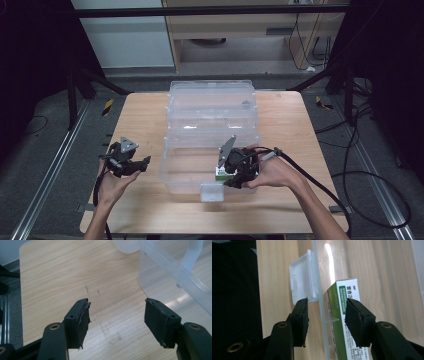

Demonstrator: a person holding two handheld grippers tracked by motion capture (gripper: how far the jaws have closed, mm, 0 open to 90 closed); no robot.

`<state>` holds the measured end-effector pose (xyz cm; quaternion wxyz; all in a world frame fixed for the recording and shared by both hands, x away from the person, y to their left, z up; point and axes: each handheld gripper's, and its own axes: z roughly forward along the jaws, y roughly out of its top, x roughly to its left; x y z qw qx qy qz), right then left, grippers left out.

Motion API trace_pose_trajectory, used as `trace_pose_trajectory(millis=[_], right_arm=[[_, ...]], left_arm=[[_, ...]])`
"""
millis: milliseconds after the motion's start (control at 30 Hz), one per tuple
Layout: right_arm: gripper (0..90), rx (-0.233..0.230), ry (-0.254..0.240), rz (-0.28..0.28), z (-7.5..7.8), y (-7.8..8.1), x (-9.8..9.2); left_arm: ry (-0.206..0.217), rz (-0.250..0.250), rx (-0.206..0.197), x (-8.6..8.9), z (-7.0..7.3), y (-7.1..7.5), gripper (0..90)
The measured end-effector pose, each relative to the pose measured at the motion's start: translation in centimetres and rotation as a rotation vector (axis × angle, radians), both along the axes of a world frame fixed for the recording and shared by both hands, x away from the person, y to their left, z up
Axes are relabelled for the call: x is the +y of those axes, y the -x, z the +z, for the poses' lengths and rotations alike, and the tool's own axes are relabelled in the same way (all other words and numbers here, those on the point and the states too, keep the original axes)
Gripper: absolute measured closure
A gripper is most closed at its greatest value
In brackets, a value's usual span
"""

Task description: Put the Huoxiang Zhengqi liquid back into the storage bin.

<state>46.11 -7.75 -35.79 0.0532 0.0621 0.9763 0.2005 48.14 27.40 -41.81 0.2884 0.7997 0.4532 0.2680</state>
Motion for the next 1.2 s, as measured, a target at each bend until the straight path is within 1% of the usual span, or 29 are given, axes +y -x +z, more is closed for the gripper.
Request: trace_pose_trajectory(millis=[100,233,400,667,933,1067,1200], right_arm=[[54.8,0.012,0.001,0.006,-0.2,0.1,0.2],[55.8,0.020,0.021,-0.001,-0.6,0.2,0.6],[56.5,0.028,0.040,0.003,-1.2,0.1,1.0],[57.5,0.045,0.059,0.004,-1.9,0.1,1.5],[59.2,0.061,0.075,0.017,-2.6,0.0,1.9],[60.2,0.065,0.094,0.012,-3.0,-0.1,2.1],[61.9,0.062,0.115,0.025,-3.4,-0.3,2.3]], left_arm=[[0.000,0.001,0.000,0.0,0.0,0.0,36.1],[-0.002,0.000,0.000,0.0,0.0,0.0,36.1],[-0.002,0.000,0.001,0.0,-0.1,0.0,36.1],[-0.002,0.000,0.001,0.0,0.0,0.0,36.1],[-0.001,-0.001,-0.001,0.0,0.0,0.0,36.1],[-0.002,-0.001,-0.001,0.1,0.0,0.0,36.1],[-0.002,-0.001,-0.001,0.0,0.0,0.0,36.1]])
